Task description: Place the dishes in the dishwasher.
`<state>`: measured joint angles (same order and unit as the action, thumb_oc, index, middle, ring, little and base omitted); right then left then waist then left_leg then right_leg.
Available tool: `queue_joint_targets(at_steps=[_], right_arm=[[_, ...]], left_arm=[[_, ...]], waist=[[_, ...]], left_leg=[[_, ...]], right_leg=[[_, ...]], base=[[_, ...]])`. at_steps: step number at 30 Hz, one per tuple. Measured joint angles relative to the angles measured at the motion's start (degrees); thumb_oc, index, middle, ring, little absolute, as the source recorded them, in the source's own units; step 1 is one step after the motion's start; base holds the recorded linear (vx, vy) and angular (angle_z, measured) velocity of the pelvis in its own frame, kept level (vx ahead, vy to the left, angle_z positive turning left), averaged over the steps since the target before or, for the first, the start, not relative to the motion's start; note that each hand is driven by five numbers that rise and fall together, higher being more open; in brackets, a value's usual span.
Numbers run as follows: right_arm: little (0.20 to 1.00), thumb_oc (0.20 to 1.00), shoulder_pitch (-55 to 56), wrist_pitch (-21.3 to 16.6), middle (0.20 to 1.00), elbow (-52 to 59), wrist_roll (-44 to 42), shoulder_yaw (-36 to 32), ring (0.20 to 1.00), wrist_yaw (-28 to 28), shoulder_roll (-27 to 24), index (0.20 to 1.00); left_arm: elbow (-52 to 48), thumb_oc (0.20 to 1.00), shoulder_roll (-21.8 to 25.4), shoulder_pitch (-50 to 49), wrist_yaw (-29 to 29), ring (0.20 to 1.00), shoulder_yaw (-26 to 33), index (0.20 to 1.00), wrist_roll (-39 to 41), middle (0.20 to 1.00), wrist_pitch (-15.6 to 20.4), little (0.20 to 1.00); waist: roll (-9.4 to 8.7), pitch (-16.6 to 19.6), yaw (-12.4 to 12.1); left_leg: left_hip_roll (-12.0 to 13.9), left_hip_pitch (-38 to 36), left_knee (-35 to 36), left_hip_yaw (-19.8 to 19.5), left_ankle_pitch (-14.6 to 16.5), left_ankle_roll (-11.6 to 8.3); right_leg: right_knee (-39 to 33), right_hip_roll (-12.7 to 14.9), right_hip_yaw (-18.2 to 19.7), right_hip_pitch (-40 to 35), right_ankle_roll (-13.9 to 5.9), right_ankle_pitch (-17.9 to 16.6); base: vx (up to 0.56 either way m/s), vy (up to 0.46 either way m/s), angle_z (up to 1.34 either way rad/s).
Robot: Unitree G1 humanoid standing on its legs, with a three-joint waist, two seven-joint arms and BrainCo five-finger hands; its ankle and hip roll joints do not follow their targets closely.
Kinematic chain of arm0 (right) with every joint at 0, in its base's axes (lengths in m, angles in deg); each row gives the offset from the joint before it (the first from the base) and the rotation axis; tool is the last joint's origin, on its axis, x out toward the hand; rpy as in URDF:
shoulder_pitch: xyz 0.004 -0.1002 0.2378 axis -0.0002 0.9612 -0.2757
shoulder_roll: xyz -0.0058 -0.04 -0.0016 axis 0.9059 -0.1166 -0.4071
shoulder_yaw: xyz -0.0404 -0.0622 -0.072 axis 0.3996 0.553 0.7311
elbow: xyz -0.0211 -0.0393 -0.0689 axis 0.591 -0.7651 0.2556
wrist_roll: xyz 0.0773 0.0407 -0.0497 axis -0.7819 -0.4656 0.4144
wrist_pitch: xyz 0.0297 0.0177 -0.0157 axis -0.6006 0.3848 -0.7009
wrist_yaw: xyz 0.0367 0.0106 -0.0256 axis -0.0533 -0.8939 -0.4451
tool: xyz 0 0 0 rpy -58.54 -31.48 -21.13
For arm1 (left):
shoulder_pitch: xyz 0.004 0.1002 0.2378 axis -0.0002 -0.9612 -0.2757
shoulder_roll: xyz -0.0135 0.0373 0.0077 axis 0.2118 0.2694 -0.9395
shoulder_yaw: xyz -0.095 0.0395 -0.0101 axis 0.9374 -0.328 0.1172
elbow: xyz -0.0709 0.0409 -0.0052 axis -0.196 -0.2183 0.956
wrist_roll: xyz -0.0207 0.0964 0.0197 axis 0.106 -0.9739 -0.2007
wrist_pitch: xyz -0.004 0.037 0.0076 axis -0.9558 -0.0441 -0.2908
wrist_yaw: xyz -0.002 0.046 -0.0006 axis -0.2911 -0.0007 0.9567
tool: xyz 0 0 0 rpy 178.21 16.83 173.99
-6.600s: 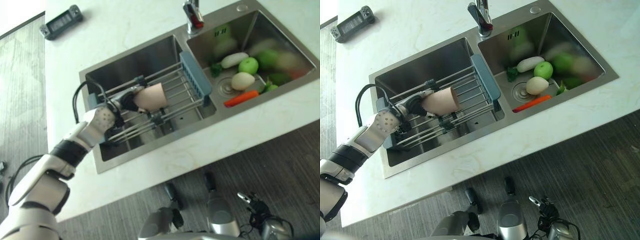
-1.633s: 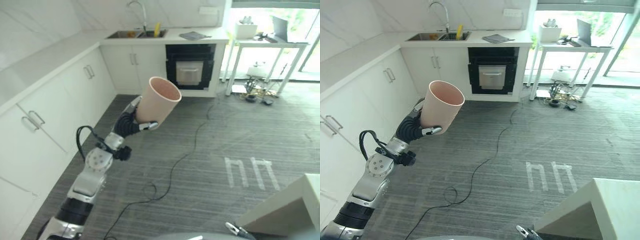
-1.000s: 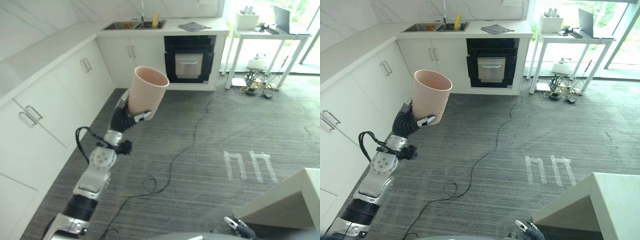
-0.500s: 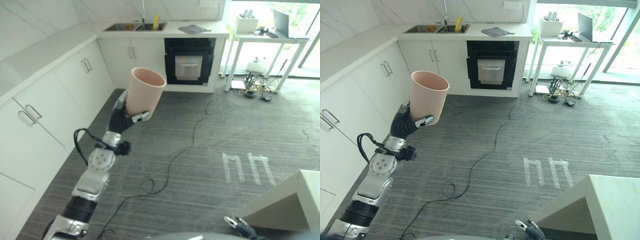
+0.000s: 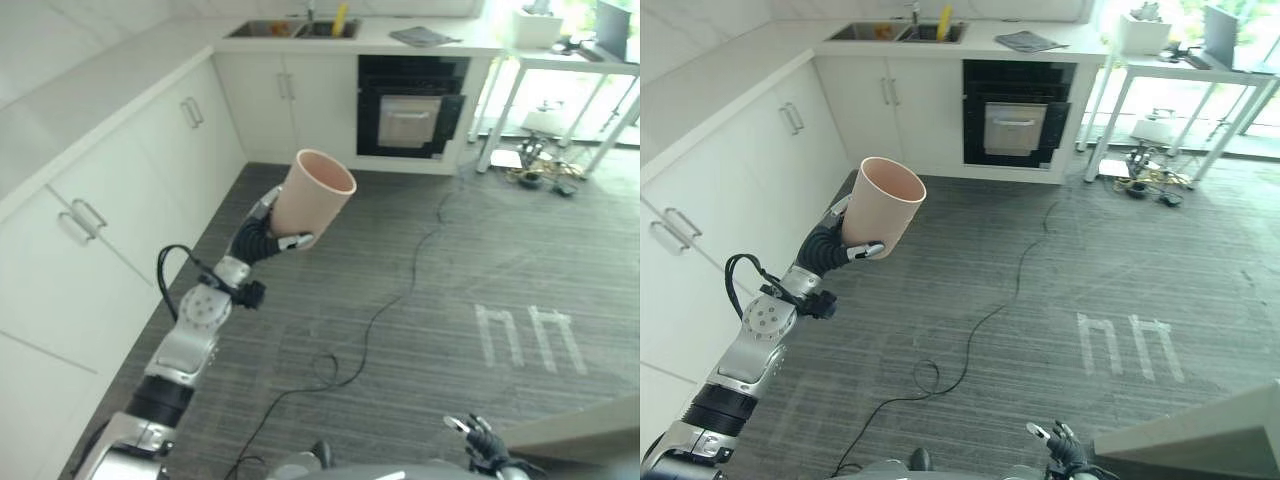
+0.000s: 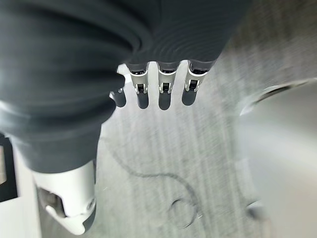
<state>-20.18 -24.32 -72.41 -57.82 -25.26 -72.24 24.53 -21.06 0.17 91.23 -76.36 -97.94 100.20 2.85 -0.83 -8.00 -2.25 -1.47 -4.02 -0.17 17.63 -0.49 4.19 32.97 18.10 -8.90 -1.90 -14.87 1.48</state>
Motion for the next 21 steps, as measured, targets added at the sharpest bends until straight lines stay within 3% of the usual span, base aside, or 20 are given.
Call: queue_joint_targets(at_steps=[1, 2, 3, 4, 5, 6, 8, 9, 11, 12, 13, 15, 16, 18, 19, 20, 21], right_arm=[[1.000, 1.000, -0.10, -0.04, 1.000, 0.25, 0.02, 0.03, 1.000, 0.08, 0.19, 1.000], [1.000, 1.000, -0.60, -0.13, 1.000, 1.40, -0.04, 1.89, 1.000, 0.13, -0.62, 1.000], [1.000, 1.000, -1.19, -0.21, 1.000, 1.45, -0.06, 2.51, 1.000, 0.05, -0.66, 1.000], [1.000, 1.000, -2.16, -0.19, 1.000, 0.71, -1.89, 2.12, 1.000, 0.29, -0.86, 1.000], [1.000, 1.000, -2.05, -0.23, 1.000, 1.23, -2.47, 2.14, 1.000, 0.32, -2.02, 1.000], [1.000, 1.000, -0.91, -0.03, 1.000, 1.21, -3.48, 2.05, 1.000, 0.38, -3.31, 1.000], [1.000, 1.000, 0.57, 0.27, 1.000, 1.20, -3.96, 1.72, 1.000, 0.35, -3.81, 1.000], [1.000, 1.000, 0.89, 0.42, 1.000, 1.05, -3.95, 1.03, 1.000, 0.36, -3.33, 1.000], [1.000, 1.000, 1.21, 0.59, 1.000, 0.86, -4.13, -0.44, 1.000, 0.67, -2.23, 1.000], [1.000, 1.000, 1.18, 0.64, 1.000, 0.63, -4.37, -0.37, 1.000, 0.77, -2.05, 1.000], [1.000, 1.000, 0.47, 0.59, 1.000, -0.41, -4.40, -0.46, 1.000, 0.82, -2.15, 1.000], [1.000, 1.000, -0.71, 0.43, 1.000, -1.65, -4.42, -0.45, 1.000, 0.88, -3.00, 1.000], [1.000, 1.000, -1.42, 0.52, 1.000, -1.66, -4.41, -0.34, 1.000, 0.87, -3.17, 1.000], [1.000, 1.000, -2.53, 0.34, 1.000, -0.99, -4.32, 0.24, 1.000, 0.40, -3.73, 1.000], [1.000, 1.000, -3.14, 0.44, 1.000, -0.96, -4.29, 0.08, 1.000, 0.23, -4.43, 1.000], [1.000, 1.000, -3.47, 0.42, 1.000, -1.01, -4.24, 0.12, 1.000, 0.03, -5.03, 1.000], [1.000, 1.000, -3.57, 0.43, 1.000, -1.08, -4.19, 0.07, 1.000, -0.11, -5.53, 1.000]], left_arm=[[0.02, 0.200, 0.05, 0.17, -0.01, 0.200, -0.05, 0.200, 0.06, 0.200, 0.00, 0.200], [-1.02, 0.200, 1.14, 0.54, 0.03, 0.200, 0.55, 0.200, 0.26, 0.200, -0.59, 0.200], [-1.13, 0.200, 1.21, 0.98, 0.04, 0.200, 0.84, 0.200, 0.28, 0.200, -0.55, 0.200], [-1.03, 0.200, 1.13, 1.70, 0.01, 0.200, -0.30, 0.200, 0.62, 0.200, -0.93, 0.200], [-1.13, 0.200, 1.13, 2.49, 0.74, 0.200, -1.29, 0.200, 0.69, 0.200, -1.30, 0.200], [-1.13, 0.200, 1.02, 1.62, 1.01, 0.200, -1.78, 0.200, 0.95, 0.200, -2.17, 0.200], [-1.15, 0.200, 1.29, -0.36, 1.11, 0.200, -1.68, 0.200, 1.08, 0.200, -2.34, 0.200], [-1.49, 0.200, 1.17, -1.29, 1.26, 0.200, -1.16, 0.200, 1.53, 0.200, -2.30, 0.200], [-1.92, 0.200, 0.61, -2.33, 1.67, 0.200, -0.86, 0.200, 1.80, 0.200, -2.30, 0.200], [-1.91, 0.200, 0.26, -2.75, 1.76, 0.200, -0.86, 0.200, 1.80, 0.200, -2.34, 0.200], [-1.89, 0.200, -0.39, -2.79, 1.72, 0.200, -0.55, 0.200, 1.88, 0.200, -2.34, 0.200], [-1.99, 0.200, -2.33, -2.85, 1.51, 0.200, -0.67, 0.200, 1.84, 0.200, -2.39, 0.200], [-2.03, 0.200, -3.22, -3.08, 1.43, 0.200, -0.66, 0.200, 1.76, 0.200, -2.37, 0.200], [-2.00, 0.200, -3.52, -3.45, 0.83, 0.200, -0.81, 0.200, 1.33, 0.200, -2.59, 0.200], [-2.21, 0.200, -3.70, -3.46, 0.54, 0.200, -0.93, 0.200, 1.15, 0.200, -2.59, 0.200], [-2.61, 0.200, -3.55, -3.46, 0.14, 0.200, -0.65, 0.200, 0.82, 0.200, -2.58, 0.200], [-3.03, 0.200, -3.49, -3.41, -0.30, 0.200, -0.62, 0.200, 0.70, 0.200, -2.60, 0.200]], waist=[[0.14, 0.00, 0.01], [-0.14, -1.12, 0.46], [0.60, -1.52, 1.05], [0.86, -3.00, 3.16], [-0.81, -3.41, 5.14], [-1.55, -3.60, 6.75], [-0.82, -3.83, 6.62], [-0.58, -3.89, 6.75], [-0.17, -4.01, 6.55], [0.09, -3.89, 6.47], [0.84, -3.83, 6.30], [3.37, -3.59, 6.45], [4.29, -3.38, 6.18], [3.73, -3.09, 6.47], [3.84, -2.96, 6.54], [3.18, -2.42, 6.28], [3.15, -2.27, 6.48]], left_leg=[[-0.41, -0.25, 0.01, 0.36, 0.74, 0.63], [-1.29, -2.46, 2.54, 0.35, 3.40, 2.01], [-1.27, -2.61, 2.69, 0.05, 3.45, 2.07], [0.10, -4.14, 3.00, -0.27, 4.07, 1.75], [-1.51, -4.12, 2.48, -0.67, 5.17, 0.92], [-3.74, -5.27, 1.00, -2.21, 7.47, 0.50], [-4.80, -8.74, 0.69, -2.91, 8.82, 0.42], [-5.17, -9.90, 0.78, -3.70, 10.03, -0.74], [-5.18, -12.82, 1.40, -4.38, 10.78, -0.40], [-4.98, -14.52, 2.23, -4.47, 10.86, -0.53], [-4.13, -16.90, 2.45, -4.63, 12.17, -2.76], [-1.46, -18.36, 1.83, -4.78, 13.36, -4.77], [-0.21, -18.63, -0.19, -4.29, 13.29, -5.15], [0.78, -17.53, -6.95, -4.34, 10.48, -9.60], [1.20, -16.84, -11.40, -4.38, 8.94, -10.18], [1.74, -14.12, -19.33, -4.18, 6.69, -11.09], [3.17, -10.76, -27.23, -3.72, 3.60, -11.63]], right_leg=[[0.44, 0.14, 0.50, 0.15, -0.67, -1.56], [16.75, 2.06, 1.57, 10.02, -1.58, -7.08], [22.46, 0.25, 1.55, 16.04, -0.91, -3.27], [10.65, -4.84, -2.45, 19.64, 1.58, 2.72], [-6.54, -4.26, -8.49, 22.81, 4.48, 1.79], [-19.59, -3.49, -8.21, 24.33, 6.06, -0.69], [-24.23, -3.56, -7.40, 24.05, 7.15, -3.13], [-25.48, -3.27, -7.66, 23.08, 6.81, -4.31], [-26.10, -3.83, -8.71, 20.38, 7.43, -5.07], [-25.14, -4.24, -10.23, 18.76, 8.36, -5.66], [-26.04, -6.86, -9.94, 15.04, 12.59, -9.52], [-23.90, -9.03, -10.17, 13.97, 13.67, -10.93], [-21.59, -9.97, -9.88, 13.61, 15.74, -10.23], [-17.35, -10.31, -10.62, 13.05, 17.17, -5.41], [-15.88, -10.73, -10.55, 12.28, 17.87, -3.43], [-14.91, -10.63, -10.42, 11.51, 18.83, -0.69], [-17.07, -11.24, -10.02, 9.19, 18.12, 0.06]], base=[[0.44, 0.137, -0.34], [0.48, -0.047, -0.55], [0.35, -0.152, -0.53], [0.52, -0.276, 0.04], [0.48, -0.276, 0.56], [0.61, -0.340, 0.65], [0.51, -0.294, 0.45], [0.36, -0.236, 0.45], [0.25, -0.179, 0.48], [0.40, -0.270, 0.54], [0.43, -0.271, 0.51], [0.34, -0.207, 0.20], [0.25, -0.169, -0.23], [0.33, -0.249, -0.52], [0.33, -0.261, -0.72], [0.27, -0.235, -0.69], [0.27, -0.242, -0.72]])
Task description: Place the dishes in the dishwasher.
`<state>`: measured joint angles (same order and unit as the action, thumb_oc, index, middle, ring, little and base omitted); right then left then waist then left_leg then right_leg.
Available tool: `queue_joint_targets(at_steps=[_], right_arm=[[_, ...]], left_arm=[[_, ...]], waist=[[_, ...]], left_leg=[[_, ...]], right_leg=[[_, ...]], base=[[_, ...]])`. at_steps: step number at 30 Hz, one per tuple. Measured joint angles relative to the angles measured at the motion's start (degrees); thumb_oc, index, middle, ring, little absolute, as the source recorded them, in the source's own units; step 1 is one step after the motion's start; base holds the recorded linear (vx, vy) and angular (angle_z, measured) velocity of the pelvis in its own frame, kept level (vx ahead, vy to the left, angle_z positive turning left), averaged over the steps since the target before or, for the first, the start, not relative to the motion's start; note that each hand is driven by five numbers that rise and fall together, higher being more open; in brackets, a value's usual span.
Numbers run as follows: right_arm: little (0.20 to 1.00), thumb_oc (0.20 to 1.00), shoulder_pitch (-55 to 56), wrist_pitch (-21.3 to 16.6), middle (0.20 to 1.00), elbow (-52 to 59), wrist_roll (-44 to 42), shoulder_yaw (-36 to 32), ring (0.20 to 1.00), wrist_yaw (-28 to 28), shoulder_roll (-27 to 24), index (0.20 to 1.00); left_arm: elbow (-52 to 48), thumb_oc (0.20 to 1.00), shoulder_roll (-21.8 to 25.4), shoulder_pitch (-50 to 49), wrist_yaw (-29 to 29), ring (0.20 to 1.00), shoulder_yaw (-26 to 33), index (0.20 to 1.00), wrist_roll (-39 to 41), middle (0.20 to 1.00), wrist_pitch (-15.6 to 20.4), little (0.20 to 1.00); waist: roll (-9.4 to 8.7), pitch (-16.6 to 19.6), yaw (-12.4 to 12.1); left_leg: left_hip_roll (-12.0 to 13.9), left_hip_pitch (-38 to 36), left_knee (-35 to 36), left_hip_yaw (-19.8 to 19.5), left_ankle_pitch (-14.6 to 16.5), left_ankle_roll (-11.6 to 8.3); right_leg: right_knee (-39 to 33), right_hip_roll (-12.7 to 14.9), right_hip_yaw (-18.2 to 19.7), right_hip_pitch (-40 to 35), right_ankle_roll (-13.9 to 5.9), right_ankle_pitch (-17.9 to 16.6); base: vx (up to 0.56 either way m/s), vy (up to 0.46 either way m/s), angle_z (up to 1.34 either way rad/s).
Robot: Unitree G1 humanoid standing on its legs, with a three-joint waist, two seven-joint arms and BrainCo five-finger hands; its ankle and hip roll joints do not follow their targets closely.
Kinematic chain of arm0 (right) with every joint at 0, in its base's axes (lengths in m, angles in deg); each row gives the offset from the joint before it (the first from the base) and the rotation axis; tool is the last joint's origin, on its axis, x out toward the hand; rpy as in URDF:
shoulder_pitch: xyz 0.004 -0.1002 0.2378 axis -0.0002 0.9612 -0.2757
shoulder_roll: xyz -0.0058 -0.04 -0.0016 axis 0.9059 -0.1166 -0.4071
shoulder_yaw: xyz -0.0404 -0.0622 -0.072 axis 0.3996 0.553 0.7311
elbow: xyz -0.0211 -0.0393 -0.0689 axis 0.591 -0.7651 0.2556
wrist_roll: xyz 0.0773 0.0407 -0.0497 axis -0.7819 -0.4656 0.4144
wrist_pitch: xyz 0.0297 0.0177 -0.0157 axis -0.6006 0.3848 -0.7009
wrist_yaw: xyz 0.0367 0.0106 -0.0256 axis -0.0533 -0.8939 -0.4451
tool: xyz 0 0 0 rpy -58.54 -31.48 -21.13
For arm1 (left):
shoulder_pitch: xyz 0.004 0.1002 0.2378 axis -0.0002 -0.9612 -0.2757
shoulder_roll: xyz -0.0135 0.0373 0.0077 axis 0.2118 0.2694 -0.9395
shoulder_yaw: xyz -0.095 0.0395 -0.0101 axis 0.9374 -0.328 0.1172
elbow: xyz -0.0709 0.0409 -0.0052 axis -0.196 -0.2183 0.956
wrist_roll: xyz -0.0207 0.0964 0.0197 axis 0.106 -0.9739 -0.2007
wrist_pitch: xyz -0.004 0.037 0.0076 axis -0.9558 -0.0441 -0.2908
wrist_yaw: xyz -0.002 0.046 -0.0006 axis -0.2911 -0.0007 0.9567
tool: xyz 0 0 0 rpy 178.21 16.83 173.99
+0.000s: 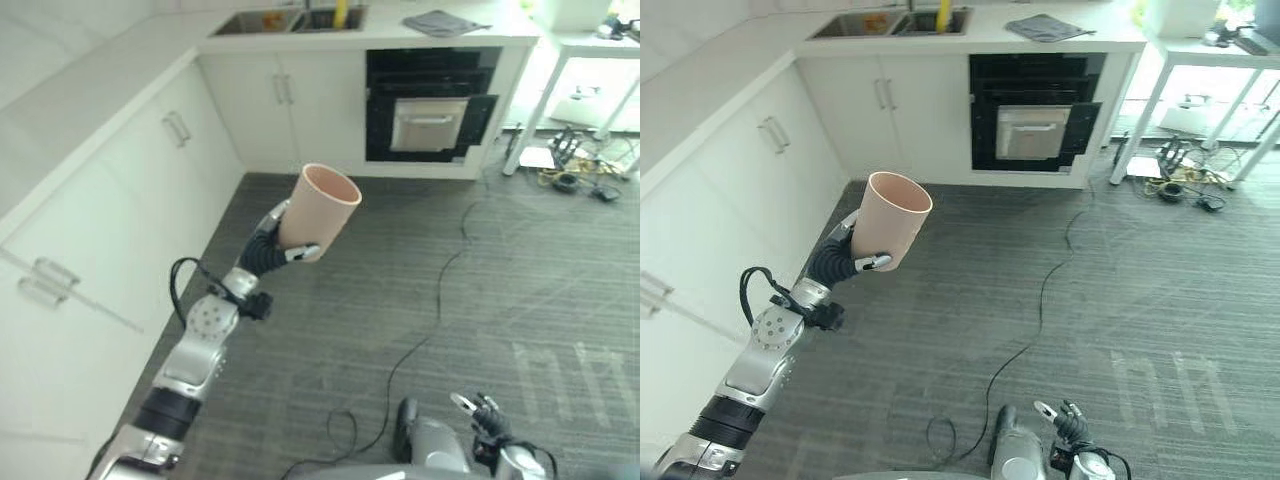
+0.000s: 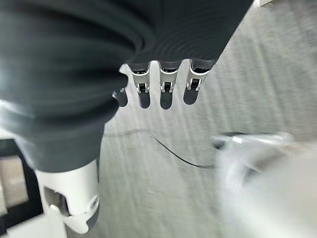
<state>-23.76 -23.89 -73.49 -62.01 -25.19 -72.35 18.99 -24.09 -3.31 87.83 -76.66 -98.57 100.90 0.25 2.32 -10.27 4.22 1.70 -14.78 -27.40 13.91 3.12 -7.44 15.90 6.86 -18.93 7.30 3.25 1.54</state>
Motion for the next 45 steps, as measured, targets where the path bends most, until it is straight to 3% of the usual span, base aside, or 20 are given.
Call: queue_joint_targets(at_steps=[1, 4, 5, 10, 12, 14, 17, 18, 19, 20, 23, 24, 25, 28, 30, 32, 34, 36, 40, 45], right_arm=[[1.000, 1.000, 0.04, -0.02, 1.000, 0.05, 0.62, 0.04, 1.000, -0.47, -0.44, 1.000], [1.000, 1.000, -0.17, -0.13, 1.000, -0.47, 0.88, -0.32, 1.000, -1.63, -0.75, 1.000], [1.000, 1.000, -1.28, -0.11, 1.000, -2.55, 0.89, -0.29, 1.000, -2.34, -0.86, 1.000], [1.000, 1.000, -0.05, 0.02, 1.000, -2.23, 1.06, 2.89, 1.000, -3.44, -1.36, 1.000], [1.000, 1.000, 2.13, -0.02, 1.000, -2.35, 1.06, 2.83, 1.000, -3.33, -1.61, 1.000], [1.000, 1.000, 3.14, -0.02, 1.000, -4.21, 2.23, 2.41, 1.000, -3.20, -0.83, 1.000], [1.000, 1.000, 1.55, -0.01, 1.000, -7.20, 3.29, 2.34, 1.000, -2.88, -0.19, 1.000], [1.000, 1.000, 0.56, -0.15, 1.000, -6.56, 3.32, 2.12, 1.000, -2.77, 0.18, 1.000], [1.000, 1.000, 0.88, -0.08, 1.000, -7.04, 3.61, 0.75, 1.000, -2.61, 1.27, 1.000], [1.000, 1.000, 1.16, 0.03, 1.000, -7.27, 4.34, 0.27, 1.000, -2.24, 1.39, 1.000], [1.000, 1.000, 4.07, 0.07, 1.000, -2.07, 4.24, 0.16, 1.000, -1.66, 4.20, 1.000], [1.000, 1.000, 4.47, -0.09, 1.000, -1.43, 4.19, 0.15, 1.000, -1.27, 5.92, 1.000], [1.000, 1.000, 3.29, -0.51, 1.000, -0.25, 4.19, 0.07, 1.000, -1.20, 4.61, 1.000], [1.000, 1.000, 1.72, -1.20, 1.000, 1.38, 3.33, 0.05, 1.000, -1.03, 2.77, 1.000], [1.000, 1.000, 1.62, -1.12, 1.000, -1.40, 3.01, -0.11, 1.000, -0.80, 2.19, 1.000], [1.000, 1.000, 1.57, -0.88, 1.000, -3.51, 3.03, -0.17, 1.000, -0.81, 2.25, 1.000], [1.000, 1.000, 1.68, 0.63, 1.000, -3.90, 3.02, 0.11, 1.000, -0.98, 2.89, 1.000], [1.000, 1.000, 0.24, 1.03, 1.000, -4.19, 3.03, 0.14, 1.000, -0.94, 2.02, 1.000], [1.000, 1.000, -1.24, 1.18, 1.000, -1.90, 3.01, 2.18, 1.000, -0.74, 1.33, 1.000], [1.000, 1.000, -0.96, 1.50, 1.000, -1.41, 2.01, 2.20, 1.000, -0.73, -0.28, 1.000]], left_arm=[[-0.86, 0.200, 0.10, -0.32, -0.18, 0.200, 0.12, 0.200, 0.02, 0.200, 0.00, 0.200], [-1.34, 0.200, 0.20, 0.18, 0.10, 0.200, 0.18, 0.200, 0.24, 0.200, 0.07, 0.200], [-0.36, 0.200, 0.57, -0.73, 0.22, 0.200, 0.39, 0.200, 0.27, 0.200, -0.04, 0.200], [0.29, 0.200, 1.43, -3.74, -0.09, 0.200, 0.76, 0.200, 0.28, 0.200, 1.93, 0.200], [0.96, 0.200, 1.18, -4.68, -0.15, 0.200, 0.98, 0.200, 0.30, 0.200, 1.85, 0.200], [1.69, 0.200, 1.03, -5.80, -0.10, 0.200, 0.90, 0.200, 0.28, 0.200, 1.75, 0.200], [1.73, 0.200, 2.93, -6.24, -0.57, 0.200, 2.32, 0.200, 0.27, 0.200, 1.96, 0.200], [1.75, 0.200, 3.12, -6.07, -0.63, 0.200, 4.04, 0.200, 0.28, 0.200, 2.32, 0.200], [1.37, 0.200, 3.04, -3.25, 0.23, 0.200, 3.98, 0.200, 0.24, 0.200, 2.29, 0.200], [1.17, 0.200, 1.97, -2.90, 0.85, 0.200, 4.59, 0.200, 0.32, 0.200, 2.21, 0.200], [1.02, 0.200, 2.28, -1.51, 2.68, 0.200, 3.60, 0.200, 0.28, 0.200, 1.64, 0.200], [1.16, 0.200, 3.41, -1.59, 2.73, 0.200, 3.68, 0.200, 0.31, 0.200, 1.62, 0.200], [1.17, 0.200, 3.58, -1.49, 2.17, 0.200, 2.76, 0.200, 0.31, 0.200, 1.05, 0.200], [1.72, 0.200, 3.43, -0.72, 1.73, 0.200, 2.14, 0.200, 0.18, 0.200, 0.48, 0.200], [2.04, 0.200, 3.77, 0.30, 1.32, 0.200, 0.29, 0.200, 0.03, 0.200, 0.32, 0.200], [1.82, 0.200, 3.96, -0.69, 1.09, 0.200, 0.54, 0.200, 0.14, 0.200, 0.28, 0.200], [0.21, 0.200, 3.84, -1.63, 0.76, 0.200, 0.75, 0.200, 0.14, 0.200, -0.27, 0.200], [-0.54, 0.200, 2.63, -3.25, -0.33, 0.200, 2.07, 0.200, 0.28, 0.200, -0.55, 0.200], [-1.44, 0.200, 1.30, -5.60, -0.67, 0.200, 2.83, 0.200, 0.02, 0.200, -1.86, 0.200], [-1.69, 0.200, 0.59, -4.48, -1.21, 0.200, 2.59, 0.200, -0.88, 0.200, -1.72, 0.200]], waist=[[-0.66, 0.54, -0.15], [-3.47, 0.17, -1.87], [-3.62, -0.02, -4.22], [0.33, 1.46, -4.92], [0.76, 1.69, -5.70], [-2.60, 0.44, -4.55], [-2.82, 0.21, -6.94], [-3.81, 0.83, -7.69], [-6.94, 1.85, -7.70], [-5.47, 1.50, -7.90], [-3.30, 1.48, -6.79], [-3.40, 1.35, -7.52], [-1.14, 0.69, -7.16], [0.64, -0.26, -4.78], [-1.66, -0.74, -3.43], [-1.91, -0.95, -3.69], [-1.38, -0.18, -5.78], [-1.01, 0.40, -7.06], [-2.59, 0.43, -7.45], [-0.79, 0.47, -5.90]], left_leg=[[2.00, 5.76, -11.62, 0.02, -8.63, -1.10], [5.33, 25.25, -27.55, -1.24, -4.63, 2.63], [2.94, 30.16, -18.54, -4.01, -1.94, 5.61], [1.34, 30.61, 29.99, -7.23, -3.15, 4.25], [4.10, 30.23, 30.38, -3.96, -1.64, 6.79], [1.89, 26.45, 28.62, 2.70, -6.06, 9.54], [-1.22, 19.19, 28.33, 0.82, -8.00, 10.04], [-3.49, 19.47, 25.13, 1.25, -8.36, 9.51], [-7.68, 22.16, 15.45, 3.37, -3.03, 13.84], [-8.02, 20.74, 16.16, 2.42, 0.70, 14.51], [-7.94, 15.44, 19.95, -1.32, -0.13, 15.86], [-8.00, 13.22, 21.46, -1.51, -0.09, 15.80], [-7.50, 8.64, 25.40, -2.26, 0.20, 16.24], [-7.09, 6.09, 27.48, -3.59, 0.79, 15.22], [-8.23, 2.82, 27.53, -5.92, 1.71, 13.70], [-7.27, -0.73, 27.70, -6.47, 2.89, 11.79], [-3.17, -3.85, 28.87, -5.56, 5.00, 8.27], [-0.66, -4.39, 28.04, -5.16, 5.36, 6.08], [1.22, 2.11, 14.37, -3.86, 6.31, 3.98], [5.75, 6.06, 23.12, -3.93, 0.78, 4.09]], right_leg=[[-3.22, -0.90, 1.15, -2.87, 0.96, 0.82], [-10.35, -1.29, 2.92, -9.63, 2.07, 2.29], [-14.39, -1.26, 4.54, -14.99, -0.02, 1.08], [-20.34, -1.20, 10.72, -26.71, -6.93, 6.57], [-20.15, -0.21, 11.97, -29.13, -9.22, 8.82], [-13.42, 4.09, 8.26, -30.23, -10.95, 9.52], [-9.18, 2.39, 12.14, -26.06, -12.91, 12.32], [-8.83, 2.69, 10.05, -23.83, -8.15, 15.34], [-10.80, 7.17, 9.14, -25.51, -7.52, 17.21], [-2.86, 7.27, 8.15, -23.49, -11.24, 16.04], [27.64, 5.95, 13.11, -10.79, -19.38, 9.30], [37.14, 4.32, 15.77, -5.13, -19.37, 6.76], [39.10, 5.56, 9.91, 2.86, -14.53, 8.38], [21.50, 6.12, 7.29, 10.14, -12.34, 8.43], [-0.31, 8.78, 7.97, 9.13, -13.11, -0.58], [-1.72, 9.71, 8.78, 7.75, -13.21, -5.68], [-4.51, 6.98, 0.90, 0.01, -12.15, -5.72], [-8.56, 2.47, 1.21, -3.25, -7.45, -6.82], [-13.83, 1.11, 2.70, -6.85, -4.83, -6.71], [-14.81, -3.53, 2.91, -9.01, -3.91, -4.55]], base=[[0.29, -0.203, -0.44], [0.35, -0.018, -0.36], [0.48, 0.146, -0.91], [0.55, 0.245, -0.81], [0.42, 0.193, -0.59], [0.42, 0.184, -0.12], [0.41, 0.197, -0.73], [0.54, 0.335, -0.56], [0.50, 0.333, 0.01], [0.36, 0.251, 0.57], [0.28, 0.122, 0.61], [0.38, 0.046, 0.28], [0.35, -0.021, 0.06], [0.26, -0.250, 0.20], [0.26, -0.321, 0.69], [0.30, -0.384, 0.63], [0.25, -0.376, 0.51], [0.15, -0.247, -0.05], [0.10, -0.206, -0.35], [0.09, -0.163, -0.17]])
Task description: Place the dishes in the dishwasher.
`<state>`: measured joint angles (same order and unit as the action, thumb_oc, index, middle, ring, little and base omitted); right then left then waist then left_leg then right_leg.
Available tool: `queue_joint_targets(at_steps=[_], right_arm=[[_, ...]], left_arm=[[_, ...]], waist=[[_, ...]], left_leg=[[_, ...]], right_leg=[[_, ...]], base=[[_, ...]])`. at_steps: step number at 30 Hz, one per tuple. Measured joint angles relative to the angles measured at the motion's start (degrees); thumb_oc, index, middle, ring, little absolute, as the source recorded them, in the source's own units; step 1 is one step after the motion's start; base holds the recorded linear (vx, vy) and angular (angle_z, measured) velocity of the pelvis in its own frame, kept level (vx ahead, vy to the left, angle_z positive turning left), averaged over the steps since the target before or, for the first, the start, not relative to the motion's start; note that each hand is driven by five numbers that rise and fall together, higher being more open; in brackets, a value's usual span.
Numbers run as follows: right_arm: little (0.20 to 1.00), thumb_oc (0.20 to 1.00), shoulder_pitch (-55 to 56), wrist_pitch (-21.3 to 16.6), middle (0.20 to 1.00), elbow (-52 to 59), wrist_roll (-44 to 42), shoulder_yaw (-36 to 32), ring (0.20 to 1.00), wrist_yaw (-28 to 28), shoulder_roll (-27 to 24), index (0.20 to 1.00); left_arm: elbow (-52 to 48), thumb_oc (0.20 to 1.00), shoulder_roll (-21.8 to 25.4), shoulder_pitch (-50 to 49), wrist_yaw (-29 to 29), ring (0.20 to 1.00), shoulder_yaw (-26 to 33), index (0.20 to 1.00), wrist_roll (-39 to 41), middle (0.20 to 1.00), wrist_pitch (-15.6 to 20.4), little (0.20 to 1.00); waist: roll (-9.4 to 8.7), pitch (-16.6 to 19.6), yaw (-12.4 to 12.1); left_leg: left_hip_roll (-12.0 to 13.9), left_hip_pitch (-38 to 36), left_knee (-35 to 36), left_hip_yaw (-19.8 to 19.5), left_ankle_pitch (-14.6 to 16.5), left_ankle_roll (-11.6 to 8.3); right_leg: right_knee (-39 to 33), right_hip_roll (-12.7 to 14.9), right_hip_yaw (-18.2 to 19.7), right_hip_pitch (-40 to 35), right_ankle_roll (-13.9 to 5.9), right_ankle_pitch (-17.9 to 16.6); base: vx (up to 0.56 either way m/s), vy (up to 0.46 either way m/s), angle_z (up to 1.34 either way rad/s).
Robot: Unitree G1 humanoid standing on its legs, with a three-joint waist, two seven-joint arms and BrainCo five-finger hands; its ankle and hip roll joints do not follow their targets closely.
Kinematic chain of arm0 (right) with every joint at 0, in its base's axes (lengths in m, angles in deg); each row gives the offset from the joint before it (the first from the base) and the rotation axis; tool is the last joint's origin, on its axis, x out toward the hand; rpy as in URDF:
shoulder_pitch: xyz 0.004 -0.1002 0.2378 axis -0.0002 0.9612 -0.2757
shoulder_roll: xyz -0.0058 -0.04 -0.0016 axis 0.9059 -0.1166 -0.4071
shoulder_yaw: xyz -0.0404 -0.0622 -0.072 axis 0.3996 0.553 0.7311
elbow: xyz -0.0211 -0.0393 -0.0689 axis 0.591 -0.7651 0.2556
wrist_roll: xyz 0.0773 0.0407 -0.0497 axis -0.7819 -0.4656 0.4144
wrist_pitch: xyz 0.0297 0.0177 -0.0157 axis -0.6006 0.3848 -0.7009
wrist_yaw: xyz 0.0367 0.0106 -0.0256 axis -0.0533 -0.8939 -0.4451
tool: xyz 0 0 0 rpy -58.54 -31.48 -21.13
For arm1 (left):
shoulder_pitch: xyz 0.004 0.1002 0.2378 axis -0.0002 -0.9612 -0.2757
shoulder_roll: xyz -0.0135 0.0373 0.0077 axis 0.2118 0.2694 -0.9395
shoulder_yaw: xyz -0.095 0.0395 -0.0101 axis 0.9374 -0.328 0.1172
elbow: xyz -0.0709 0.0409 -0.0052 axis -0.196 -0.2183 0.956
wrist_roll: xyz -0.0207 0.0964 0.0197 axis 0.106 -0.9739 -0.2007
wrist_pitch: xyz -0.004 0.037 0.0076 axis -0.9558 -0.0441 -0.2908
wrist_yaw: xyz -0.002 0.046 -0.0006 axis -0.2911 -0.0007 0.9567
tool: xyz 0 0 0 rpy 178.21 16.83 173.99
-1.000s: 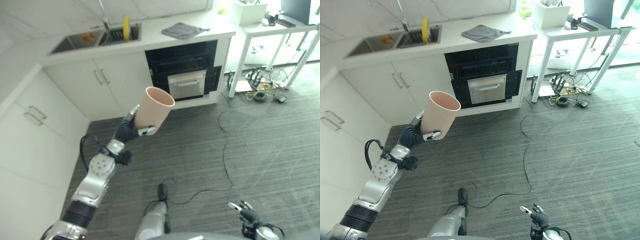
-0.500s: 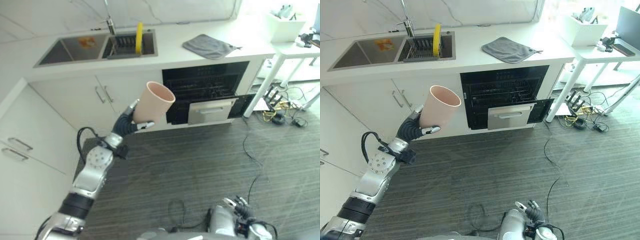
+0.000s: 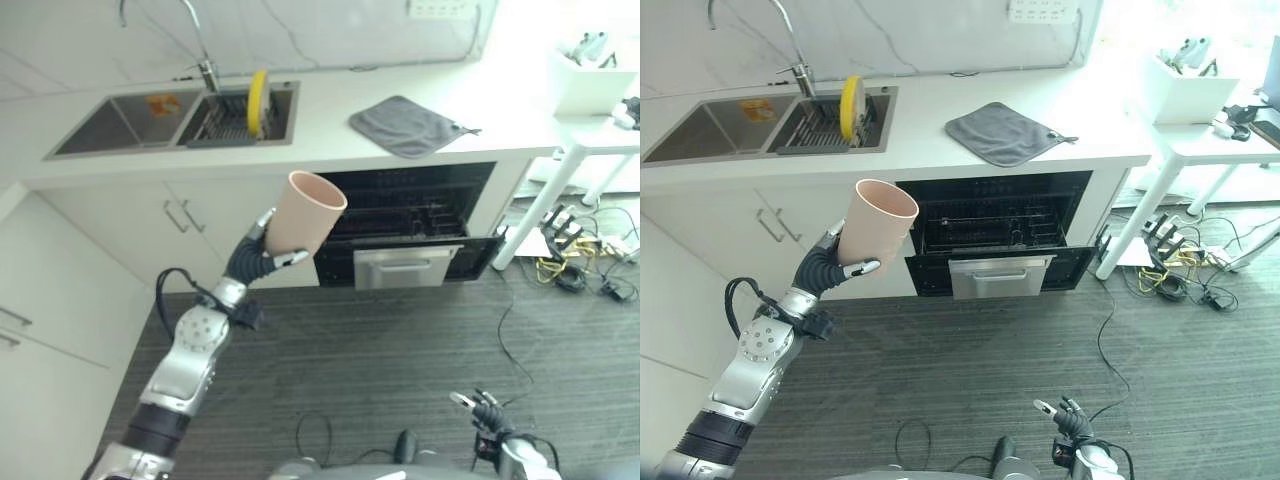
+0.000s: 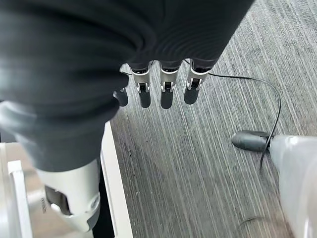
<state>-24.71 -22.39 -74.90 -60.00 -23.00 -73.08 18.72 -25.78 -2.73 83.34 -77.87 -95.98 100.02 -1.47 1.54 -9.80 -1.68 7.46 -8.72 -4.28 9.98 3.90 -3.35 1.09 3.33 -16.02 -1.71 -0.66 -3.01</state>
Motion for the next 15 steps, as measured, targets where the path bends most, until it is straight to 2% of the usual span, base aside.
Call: queue_joint_targets(at_steps=[1, 2, 4, 5, 7, 9, 10, 11, 12, 14, 15], right_arm=[[1.000, 1.000, 0.66, -0.01, 1.000, -0.10, 0.02, -0.05, 1.000, -0.12, -0.03, 1.000], [1.000, 1.000, 1.57, 0.10, 1.000, -0.97, 0.02, -0.20, 1.000, -0.06, 0.13, 1.000], [1.000, 1.000, 2.01, 0.07, 1.000, -1.44, 0.08, -0.26, 1.000, -1.54, 0.42, 1.000], [1.000, 1.000, 1.99, -0.01, 1.000, -1.41, 0.14, -0.09, 1.000, -2.27, 0.43, 1.000], [1.000, 1.000, 1.90, -0.11, 1.000, -1.33, 0.23, -0.11, 1.000, -2.69, 0.39, 1.000], [1.000, 1.000, 2.21, -0.31, 1.000, -1.82, 0.67, -0.31, 1.000, -2.79, 0.60, 1.000], [1.000, 1.000, 2.08, -0.35, 1.000, -3.31, 1.25, -0.48, 1.000, -2.74, -0.20, 1.000], [1.000, 1.000, 2.05, -0.39, 1.000, -3.94, 1.37, -0.69, 1.000, -2.62, -0.43, 1.000], [1.000, 1.000, 1.74, -0.34, 1.000, -4.86, 2.30, -1.94, 1.000, -2.35, -0.30, 1.000], [1.000, 1.000, 2.96, -0.52, 1.000, -5.28, 2.44, -2.19, 1.000, -1.86, -0.45, 1.000], [1.000, 1.000, 3.25, -0.66, 1.000, -5.31, 2.54, -2.19, 1.000, -1.69, -0.66, 1.000]], left_arm=[[0.05, 0.200, 0.00, 0.05, -0.04, 0.200, -0.01, 0.200, -0.02, 0.200, 0.13, 0.200], [0.31, 0.200, 0.00, 0.01, -0.35, 0.200, 0.00, 0.200, -0.04, 0.200, 0.22, 0.200], [0.44, 0.200, 0.16, -0.04, -0.73, 0.200, 0.07, 0.200, -0.04, 0.200, 0.35, 0.200], [0.43, 0.200, 0.14, -0.16, -0.95, 0.200, 0.07, 0.200, -0.04, 0.200, 0.65, 0.200], [0.42, 0.200, 0.01, -0.03, -1.01, 0.200, 0.04, 0.200, -0.02, 0.200, 1.32, 0.200], [0.42, 0.200, -0.47, 0.92, -0.88, 0.200, -0.67, 0.200, -0.01, 0.200, 1.50, 0.200], [0.43, 0.200, -0.54, 0.88, -0.65, 0.200, -1.66, 0.200, -0.02, 0.200, 1.58, 0.200], [0.40, 0.200, -0.67, 0.90, -0.71, 0.200, -2.07, 0.200, -0.01, 0.200, 1.76, 0.200], [0.42, 0.200, -1.08, 1.10, -0.82, 0.200, -2.45, 0.200, -0.01, 0.200, 1.96, 0.200], [0.52, 0.200, -1.11, 0.84, -1.05, 0.200, -3.70, 0.200, -0.02, 0.200, 1.96, 0.200], [0.54, 0.200, -1.18, 0.76, -1.12, 0.200, -3.94, 0.200, -0.02, 0.200, 1.99, 0.200]], waist=[[-0.49, 0.05, 0.15], [-0.77, 0.06, 0.12], [-0.73, 0.08, -0.07], [-0.59, 0.12, -0.27], [-0.52, 0.13, -0.20], [-0.86, 0.13, 0.59], [-0.22, 0.61, 0.36], [0.45, 1.02, 0.62], [0.85, 0.87, 0.66], [1.31, 0.92, 0.52], [1.54, 0.87, 0.28]], left_leg=[[0.26, 0.34, -0.87, 0.01, -0.11, -0.18], [0.13, 0.84, -1.72, -0.02, -0.31, -0.45], [0.18, 3.05, -6.63, -0.56, -0.57, -0.83], [-0.04, 4.22, -9.08, -0.07, -2.22, -2.22], [-0.29, 5.50, -10.50, 0.17, -4.32, -3.59], [0.37, 10.17, -16.91, 3.24, -4.28, -3.75], [-2.92, 8.65, -6.71, 3.08, -3.21, -1.69], [-3.71, 8.22, -1.33, 3.73, -3.22, -1.89], [-3.24, 7.62, 7.42, 6.38, -4.12, -2.30], [0.89, 8.15, 9.26, 7.55, -7.31, -2.91], [1.89, 7.81, 9.24, 7.43, -7.58, -3.34]], right_leg=[[0.17, -0.16, -0.09, 0.17, -0.74, 1.28], [-0.11, -0.11, 0.23, 0.21, -0.02, 2.04], [1.89, 0.38, 0.19, 1.19, 0.23, 3.55], [1.93, 0.93, 0.87, 1.17, 0.48, 3.71], [2.91, 1.27, 0.42, 1.50, 0.48, 3.75], [3.56, 2.42, -0.68, 1.94, 1.67, 4.73], [3.21, 2.79, -0.27, 2.03, 1.71, 4.54], [2.50, 2.73, -0.20, 1.96, 1.29, 4.28], [1.45, 2.71, -0.35, 1.56, 1.02, 4.09], [-0.08, 2.16, -0.27, -0.44, 0.50, 3.73], [-0.25, 2.14, -0.20, -0.72, 0.33, 3.70]], base=[[0.13, -0.268, -0.01], [0.13, -0.269, -0.04], [0.11, -0.216, -0.06], [0.06, -0.126, -0.07], [0.09, -0.058, 0.07], [0.18, 0.214, 0.29], [0.22, 0.363, 0.15], [0.20, 0.385, 0.04], [0.11, 0.253, 0.13], [0.13, 0.305, -0.02], [0.10, 0.240, -0.22]])
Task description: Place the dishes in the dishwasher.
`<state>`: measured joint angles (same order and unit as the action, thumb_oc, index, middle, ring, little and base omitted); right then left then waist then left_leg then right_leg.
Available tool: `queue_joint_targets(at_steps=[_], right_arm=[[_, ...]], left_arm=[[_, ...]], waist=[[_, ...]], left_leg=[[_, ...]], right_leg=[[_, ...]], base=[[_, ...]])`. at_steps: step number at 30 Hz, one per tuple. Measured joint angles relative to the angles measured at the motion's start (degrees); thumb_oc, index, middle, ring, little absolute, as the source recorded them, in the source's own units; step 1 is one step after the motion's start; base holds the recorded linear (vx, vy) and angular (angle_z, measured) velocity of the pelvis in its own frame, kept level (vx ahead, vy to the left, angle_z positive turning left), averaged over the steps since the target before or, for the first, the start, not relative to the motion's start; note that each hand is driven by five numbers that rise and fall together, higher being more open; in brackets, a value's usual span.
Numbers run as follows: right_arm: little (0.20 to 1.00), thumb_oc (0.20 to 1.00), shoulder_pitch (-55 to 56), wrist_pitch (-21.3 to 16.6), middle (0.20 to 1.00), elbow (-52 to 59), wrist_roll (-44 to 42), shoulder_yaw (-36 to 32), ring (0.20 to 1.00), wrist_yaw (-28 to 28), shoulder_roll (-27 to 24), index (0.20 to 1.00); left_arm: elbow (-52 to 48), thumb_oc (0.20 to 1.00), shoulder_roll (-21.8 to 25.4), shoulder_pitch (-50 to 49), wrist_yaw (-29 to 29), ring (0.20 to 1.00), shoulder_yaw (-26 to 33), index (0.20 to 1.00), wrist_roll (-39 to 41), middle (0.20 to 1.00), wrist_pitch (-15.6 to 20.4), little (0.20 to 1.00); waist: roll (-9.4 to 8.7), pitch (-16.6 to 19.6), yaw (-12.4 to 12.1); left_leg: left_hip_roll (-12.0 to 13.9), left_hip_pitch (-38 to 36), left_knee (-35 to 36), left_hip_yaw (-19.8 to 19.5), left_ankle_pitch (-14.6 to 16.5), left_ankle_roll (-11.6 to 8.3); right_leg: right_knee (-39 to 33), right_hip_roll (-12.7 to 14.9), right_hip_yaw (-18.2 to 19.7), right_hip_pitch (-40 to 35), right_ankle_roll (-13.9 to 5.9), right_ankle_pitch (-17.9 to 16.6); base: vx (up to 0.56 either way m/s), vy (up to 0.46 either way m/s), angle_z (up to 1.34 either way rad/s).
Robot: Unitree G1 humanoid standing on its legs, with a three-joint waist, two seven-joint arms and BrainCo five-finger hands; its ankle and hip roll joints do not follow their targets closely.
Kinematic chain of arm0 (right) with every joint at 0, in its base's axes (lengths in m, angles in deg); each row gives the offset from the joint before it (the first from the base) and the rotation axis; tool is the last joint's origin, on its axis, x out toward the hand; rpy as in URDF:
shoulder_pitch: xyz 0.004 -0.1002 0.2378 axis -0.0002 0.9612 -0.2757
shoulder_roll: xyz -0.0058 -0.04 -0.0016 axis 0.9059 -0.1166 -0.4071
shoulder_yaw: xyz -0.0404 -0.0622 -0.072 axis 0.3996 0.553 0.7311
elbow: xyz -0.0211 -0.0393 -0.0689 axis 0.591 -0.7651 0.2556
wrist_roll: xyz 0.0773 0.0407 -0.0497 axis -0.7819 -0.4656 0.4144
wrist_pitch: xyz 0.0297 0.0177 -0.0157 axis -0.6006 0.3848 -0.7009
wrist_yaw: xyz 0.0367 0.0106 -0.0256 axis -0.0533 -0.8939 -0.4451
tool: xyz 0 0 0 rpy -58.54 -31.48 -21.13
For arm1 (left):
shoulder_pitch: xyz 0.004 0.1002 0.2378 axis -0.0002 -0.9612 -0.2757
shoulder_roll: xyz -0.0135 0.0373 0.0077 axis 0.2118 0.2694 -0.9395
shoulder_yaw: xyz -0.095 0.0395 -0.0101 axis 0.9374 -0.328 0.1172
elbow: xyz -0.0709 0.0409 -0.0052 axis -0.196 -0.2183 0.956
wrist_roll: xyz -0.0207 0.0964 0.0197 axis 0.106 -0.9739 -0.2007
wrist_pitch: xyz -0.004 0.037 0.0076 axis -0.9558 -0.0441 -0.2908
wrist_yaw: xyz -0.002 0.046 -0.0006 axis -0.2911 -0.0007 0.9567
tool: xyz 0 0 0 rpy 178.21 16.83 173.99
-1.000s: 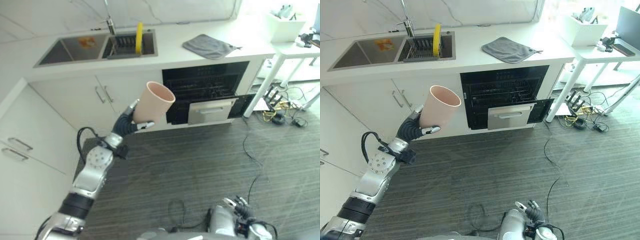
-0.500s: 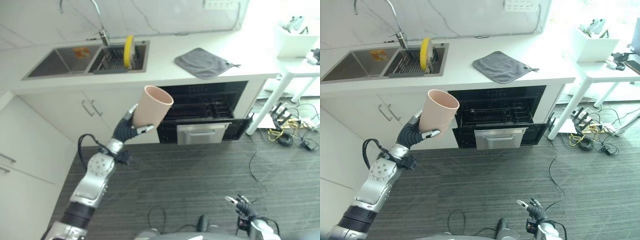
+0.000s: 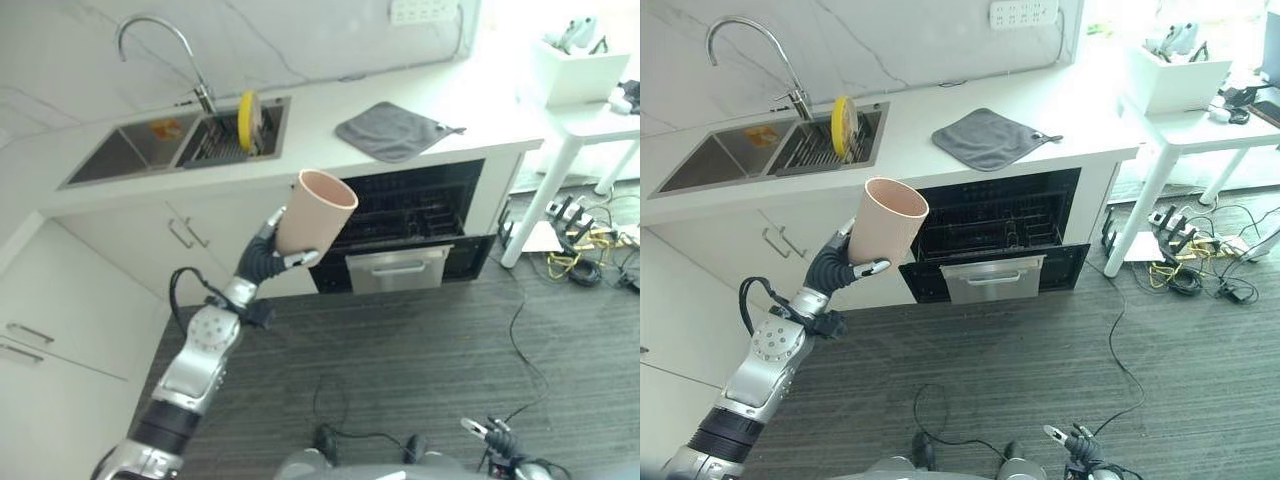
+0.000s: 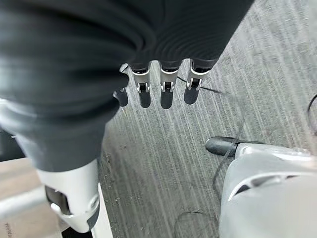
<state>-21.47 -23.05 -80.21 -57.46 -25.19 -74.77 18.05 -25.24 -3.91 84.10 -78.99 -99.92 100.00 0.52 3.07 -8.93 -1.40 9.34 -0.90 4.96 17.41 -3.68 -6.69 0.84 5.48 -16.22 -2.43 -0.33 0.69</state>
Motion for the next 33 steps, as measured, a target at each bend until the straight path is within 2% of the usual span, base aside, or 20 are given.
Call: queue_joint_targets(at_steps=[2, 3, 5, 7, 8, 9, 11, 12, 13, 14, 17, 18, 19, 21, 22, 23, 25, 26, 27, 33], right_arm=[[1.000, 1.000, 0.17, -0.14, 1.000, -0.05, 0.32, 0.05, 1.000, 0.06, -0.56, 1.000], [1.000, 1.000, 0.96, -0.79, 1.000, -0.33, 0.29, 0.05, 1.000, 0.52, -2.02, 1.000], [1.000, 1.000, 1.75, -0.80, 1.000, 0.15, -0.26, 0.02, 1.000, 0.74, 0.68, 1.000], [1.000, 1.000, 2.09, -0.89, 1.000, 0.58, -0.32, 0.12, 1.000, 0.91, 2.89, 1.000], [1.000, 1.000, 1.18, -1.70, 1.000, 1.37, -1.60, -0.13, 1.000, 1.34, 4.00, 1.000], [1.000, 1.000, 0.64, -2.14, 1.000, 1.32, -2.58, -0.03, 1.000, 1.66, 4.41, 1.000], [1.000, 1.000, 0.00, -2.17, 1.000, 4.20, -2.56, -0.02, 1.000, 1.69, 3.88, 1.000], [1.000, 1.000, -0.94, -2.13, 1.000, 6.05, -2.57, 0.19, 1.000, 1.74, 3.43, 1.000], [1.000, 1.000, -1.60, -1.99, 1.000, 6.01, -2.54, 0.18, 1.000, 2.13, 3.84, 1.000], [1.000, 1.000, -1.54, -1.86, 1.000, 5.89, -2.54, 0.18, 1.000, 2.48, 4.03, 1.000], [1.000, 1.000, -1.46, -0.85, 1.000, 4.58, -2.53, 0.15, 1.000, 2.86, 4.83, 1.000], [1.000, 1.000, -1.62, -0.57, 1.000, 4.40, -2.49, 0.43, 1.000, 2.75, 5.18, 1.000], [1.000, 1.000, -2.80, 0.32, 1.000, 5.27, -2.48, 0.81, 1.000, 2.83, 3.93, 1.000], [1.000, 1.000, -4.05, 0.75, 1.000, 6.89, -2.42, 2.27, 1.000, 2.77, 2.64, 1.000], [1.000, 1.000, -6.16, 0.63, 1.000, 8.08, -2.42, 2.45, 1.000, 2.82, 1.14, 1.000], [1.000, 1.000, -5.62, 0.40, 1.000, 6.48, -2.45, 2.67, 1.000, 2.55, -0.73, 1.000], [1.000, 1.000, -1.50, 0.44, 1.000, 3.44, -2.52, 0.39, 1.000, 1.86, 0.20, 1.000], [1.000, 1.000, -1.67, 0.16, 1.000, 3.17, -2.52, 1.26, 1.000, 1.44, -0.34, 1.000], [1.000, 1.000, -2.20, -0.03, 1.000, 2.63, -2.53, 1.20, 1.000, 1.13, -0.12, 1.000], [1.000, 1.000, -0.28, -2.02, 1.000, 3.72, -2.52, 2.54, 1.000, 0.92, -1.16, 1.000]], left_arm=[[0.15, 0.200, -0.02, 0.04, -0.06, 0.200, 0.10, 0.200, 0.01, 0.200, 0.30, 0.200], [0.94, 0.200, -0.33, 0.43, -0.05, 0.200, 0.29, 0.200, 0.03, 0.200, 0.62, 0.200], [2.17, 0.200, -0.39, 1.30, 0.87, 0.200, 0.34, 0.200, 0.02, 0.200, 0.55, 0.200], [2.47, 0.200, 0.20, 1.35, 1.70, 0.200, 0.19, 0.200, 0.03, 0.200, 0.47, 0.200], [3.42, 0.200, 2.29, 2.23, 1.94, 0.200, -0.47, 0.200, 0.01, 0.200, 0.45, 0.200], [3.19, 0.200, 3.03, 3.48, 1.97, 0.200, -0.52, 0.200, 0.03, 0.200, 0.49, 0.200], [3.10, 0.200, 3.94, 3.68, 1.75, 0.200, -0.52, 0.200, 0.10, 0.200, 0.37, 0.200], [3.95, 0.200, 4.10, 5.07, 1.68, 0.200, -0.53, 0.200, 0.07, 0.200, -0.05, 0.200], [4.32, 0.200, 4.31, 7.21, 1.10, 0.200, -0.46, 0.200, 0.11, 0.200, -0.30, 0.200], [4.31, 0.200, 4.25, 7.35, 0.87, 0.200, -0.50, 0.200, 0.11, 0.200, -0.33, 0.200], [4.27, 0.200, 3.46, 6.20, 0.75, 0.200, -0.50, 0.200, 0.14, 0.200, -0.39, 0.200], [3.79, 0.200, 3.18, 5.10, 0.40, 0.200, -0.01, 0.200, 0.14, 0.200, -0.41, 0.200], [2.76, 0.200, 0.64, 1.38, -1.20, 0.200, 1.14, 0.200, 0.06, 0.200, -0.93, 0.200], [1.57, 0.200, 0.45, -0.80, -1.76, 0.200, 1.16, 0.200, -0.08, 0.200, -1.02, 0.200], [1.35, 0.200, 0.77, -0.35, -2.19, 0.200, 1.37, 0.200, -0.10, 0.200, -1.23, 0.200], [1.29, 0.200, 0.53, 2.27, -2.46, 0.200, 1.15, 0.200, 0.01, 0.200, -0.97, 0.200], [1.64, 0.200, 0.67, 1.82, -1.86, 0.200, -0.36, 0.200, -0.02, 0.200, -0.68, 0.200], [1.56, 0.200, 1.04, 0.68, -1.49, 0.200, -0.28, 0.200, -0.04, 0.200, -0.69, 0.200], [1.46, 0.200, 1.05, 1.09, -1.16, 0.200, -0.36, 0.200, -0.05, 0.200, -0.69, 0.200], [1.34, 0.200, 0.93, 2.21, -0.45, 0.200, -0.54, 0.200, -0.03, 0.200, 0.23, 0.200]], waist=[[0.05, 0.05, -0.52], [2.86, 1.29, -0.13], [-0.39, 0.66, 0.10], [-1.78, 0.89, 0.25], [-2.58, 0.58, 0.02], [-3.09, 0.34, 0.15], [-2.85, -0.57, 0.42], [-2.18, -1.29, 1.44], [-3.88, -1.69, 2.72], [-4.76, -1.71, 3.12], [-4.87, -1.95, 2.89], [-5.30, -1.54, 2.30], [-3.39, -1.55, 0.87], [-3.33, -1.46, 0.80], [-3.93, -1.48, 1.62], [-2.74, -1.56, 2.56], [-4.37, -1.11, 1.50], [-3.22, -1.03, 1.21], [-1.43, -1.70, 1.43], [1.54, -0.47, 4.20]], left_leg=[[0.44, -0.47, -0.02, 0.23, 0.07, 0.02], [-1.45, -2.95, -1.53, -1.22, 1.08, 2.07], [-5.77, -4.52, -0.20, -1.60, 2.93, 4.86], [-7.75, -6.07, 0.02, -2.10, 3.44, 5.77], [-10.33, -7.26, -0.42, -3.18, 4.69, 8.02], [-11.34, -8.39, -2.51, -5.19, 7.52, 10.40], [-11.41, -8.93, -3.37, -6.23, 10.04, 11.50], [-10.73, -8.95, -3.91, -6.04, 9.68, 7.34], [-12.21, -9.60, -3.84, -6.42, 10.02, 6.92], [-12.64, -10.66, -3.84, -7.01, 10.45, 6.23], [-10.33, -14.30, -3.92, -10.13, 12.40, 3.13], [-8.39, -15.65, -3.99, -10.59, 13.47, 1.38], [-4.27, -15.74, -7.62, -8.78, 14.23, -1.54], [-2.21, -14.02, -12.15, -6.94, 12.64, -4.08], [-0.19, -10.85, -18.22, -5.99, 13.15, -0.86], [0.52, -8.02, -16.90, -5.90, 6.11, 0.98], [2.36, -0.92, -29.62, -4.53, 6.74, 0.59], [-0.63, -1.54, -13.55, -6.59, 7.26, -0.68], [0.50, -1.09, -2.61, -6.06, 3.44, -2.48], [2.14, -3.98, 0.17, -5.88, -3.75, -2.34]], right_leg=[[-0.01, 0.88, 0.89, 0.00, -0.71, -0.10], [0.21, 1.63, 1.60, 0.07, -4.38, -1.48], [4.18, 5.89, 1.05, -0.05, -7.30, -0.67], [14.67, 8.75, -0.10, 3.27, -8.19, 0.99], [32.16, 13.53, 4.94, 11.38, -11.84, -0.81], [46.16, 10.04, 7.43, 17.59, -12.86, -1.54], [48.59, 11.35, 7.02, 19.44, -12.31, 0.46], [28.14, 11.44, 4.43, 17.63, -11.44, 3.72], [11.01, 13.08, 5.89, 16.77, -12.14, -0.28], [6.99, 13.76, 6.84, 16.72, -12.24, -3.48], [6.00, 11.26, 7.63, 12.96, -12.28, -7.63], [7.38, 8.69, 3.60, 10.04, -11.25, -6.58], [7.87, 4.40, 1.37, 8.24, -5.22, -4.60], [8.20, 2.42, 1.15, 7.61, -3.10, -3.59], [7.56, 0.90, 2.31, 5.34, 0.43, -1.65], [8.61, -0.75, 0.63, 4.67, 1.04, 1.65], [11.00, 0.20, -1.28, 3.60, 3.01, 6.16], [4.93, -1.20, 0.04, 1.49, 2.66, 2.96], [0.63, -3.02, 0.01, -1.09, 3.04, 0.88], [-3.68, -3.28, 1.66, -5.26, 1.17, -0.03]], base=[[0.14, 0.246, -0.50], [0.23, 0.355, -0.55], [0.15, 0.239, -0.05], [0.12, 0.172, 0.36], [0.33, 0.042, 0.72], [0.43, -0.136, 0.63], [0.45, -0.414, 0.07], [0.34, -0.462, -0.02], [0.37, -0.502, 0.27], [0.31, -0.432, 0.44], [0.33, -0.532, 0.69], [0.35, -0.624, 0.35], [0.24, -0.412, 0.18], [0.15, -0.293, -0.31], [0.32, -0.537, -0.40], [0.32, -0.497, -0.20], [0.32, -0.036, 0.22], [0.21, 0.273, -0.24], [0.09, 0.245, -0.59], [0.05, 0.119, -0.32]])
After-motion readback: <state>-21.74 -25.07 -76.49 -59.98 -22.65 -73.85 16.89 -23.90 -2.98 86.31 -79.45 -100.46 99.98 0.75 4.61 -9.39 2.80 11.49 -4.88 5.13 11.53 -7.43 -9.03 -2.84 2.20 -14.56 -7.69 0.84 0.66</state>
